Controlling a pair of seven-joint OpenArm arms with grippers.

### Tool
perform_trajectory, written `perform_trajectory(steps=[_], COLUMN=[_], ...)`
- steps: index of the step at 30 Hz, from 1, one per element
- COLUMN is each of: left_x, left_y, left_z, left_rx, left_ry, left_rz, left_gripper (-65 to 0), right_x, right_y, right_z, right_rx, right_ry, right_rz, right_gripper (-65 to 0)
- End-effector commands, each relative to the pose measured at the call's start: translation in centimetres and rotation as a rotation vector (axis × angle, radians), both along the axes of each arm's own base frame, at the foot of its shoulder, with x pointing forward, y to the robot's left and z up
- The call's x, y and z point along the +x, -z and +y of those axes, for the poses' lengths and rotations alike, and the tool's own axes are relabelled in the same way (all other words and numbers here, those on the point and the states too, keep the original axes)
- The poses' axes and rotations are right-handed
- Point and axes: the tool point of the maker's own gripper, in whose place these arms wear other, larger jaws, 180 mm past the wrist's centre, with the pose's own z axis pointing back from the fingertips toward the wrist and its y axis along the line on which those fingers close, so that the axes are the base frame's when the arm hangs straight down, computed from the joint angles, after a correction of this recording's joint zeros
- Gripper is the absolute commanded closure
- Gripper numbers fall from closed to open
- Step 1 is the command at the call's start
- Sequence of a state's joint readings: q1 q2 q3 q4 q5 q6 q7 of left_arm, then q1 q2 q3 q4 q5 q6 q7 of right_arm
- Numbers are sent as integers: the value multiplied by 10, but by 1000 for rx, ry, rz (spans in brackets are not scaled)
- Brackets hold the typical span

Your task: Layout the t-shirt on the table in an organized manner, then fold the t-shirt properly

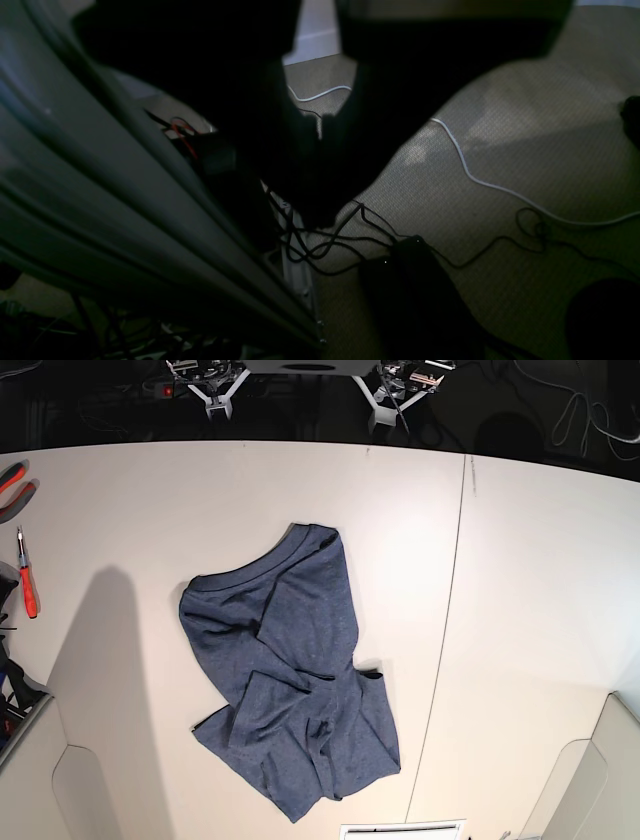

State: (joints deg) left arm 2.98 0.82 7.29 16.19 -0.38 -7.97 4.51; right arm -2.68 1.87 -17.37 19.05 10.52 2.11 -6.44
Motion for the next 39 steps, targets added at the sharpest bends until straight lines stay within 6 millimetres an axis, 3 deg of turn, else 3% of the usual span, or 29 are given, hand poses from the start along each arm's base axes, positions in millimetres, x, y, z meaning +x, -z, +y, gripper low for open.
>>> perform_trajectory(steps=[1,23,31,35,39], left_x=[3,-6,-34,-51,-63], left_y=[-1,-4,-3,-10,-23], left_z=[-5,-2,35,53,71], left_rx=[-12,-14,30,51,72], left_ry=[6,-4,-61,-61,-39], left_rz=[-7,-30,4,-11,-44], left_gripper=[0,0,0,0,0], right_x=[5,-1,-38,-53,-56], right_y=[0,0,-7,-20,-39], right_z=[2,-7,-41,-70,-93], right_rx=[2,-20,-94,-156,-215], right_ry=[6,7,5,-4,-14], right_rz=[-16,-7,-4,-41,-107], right_gripper=[0,0,0,0,0])
